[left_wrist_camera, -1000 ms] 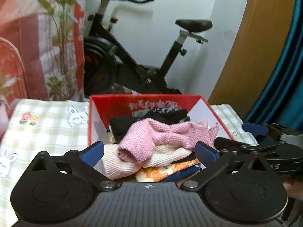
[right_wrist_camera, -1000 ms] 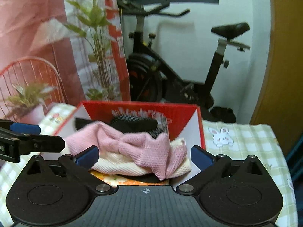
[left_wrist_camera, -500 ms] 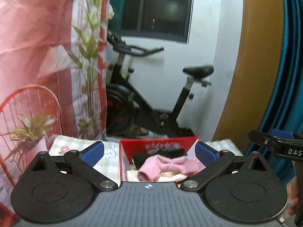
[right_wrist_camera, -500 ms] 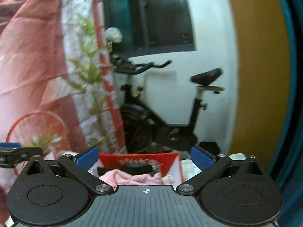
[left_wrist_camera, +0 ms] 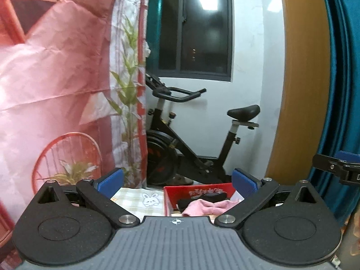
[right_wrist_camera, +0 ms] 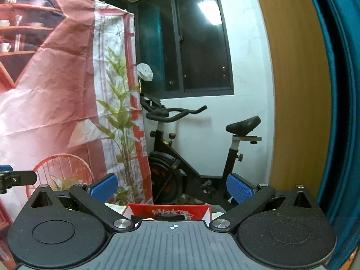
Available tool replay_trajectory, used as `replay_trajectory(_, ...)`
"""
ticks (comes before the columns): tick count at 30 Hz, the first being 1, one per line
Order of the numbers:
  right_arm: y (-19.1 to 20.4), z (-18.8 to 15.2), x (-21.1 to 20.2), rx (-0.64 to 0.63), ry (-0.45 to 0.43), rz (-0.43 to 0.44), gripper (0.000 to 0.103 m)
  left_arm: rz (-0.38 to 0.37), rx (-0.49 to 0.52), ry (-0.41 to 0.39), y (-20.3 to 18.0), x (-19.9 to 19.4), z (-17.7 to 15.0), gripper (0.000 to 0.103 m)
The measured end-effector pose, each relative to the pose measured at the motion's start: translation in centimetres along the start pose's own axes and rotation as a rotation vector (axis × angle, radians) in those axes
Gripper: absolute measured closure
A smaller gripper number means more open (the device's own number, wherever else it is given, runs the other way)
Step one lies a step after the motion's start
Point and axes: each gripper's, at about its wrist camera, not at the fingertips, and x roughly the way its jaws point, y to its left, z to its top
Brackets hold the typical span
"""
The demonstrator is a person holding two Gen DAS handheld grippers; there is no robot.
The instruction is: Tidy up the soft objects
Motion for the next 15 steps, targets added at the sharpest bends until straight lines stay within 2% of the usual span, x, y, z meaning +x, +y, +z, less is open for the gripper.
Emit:
replay_trajectory(12,0.3,0.3,-1.7,-0.006,-0.02,-0.015,0.0,0.052,-0.009,-0.024,-0.1,-1.9,0.2,0.0)
replay_trajectory(15,0.3,0.3,-1.7,-0.002,-0.014,-0.016,0.0,0.046,-0.01,-0.026,-0.2,-2.1,0.3,0.0)
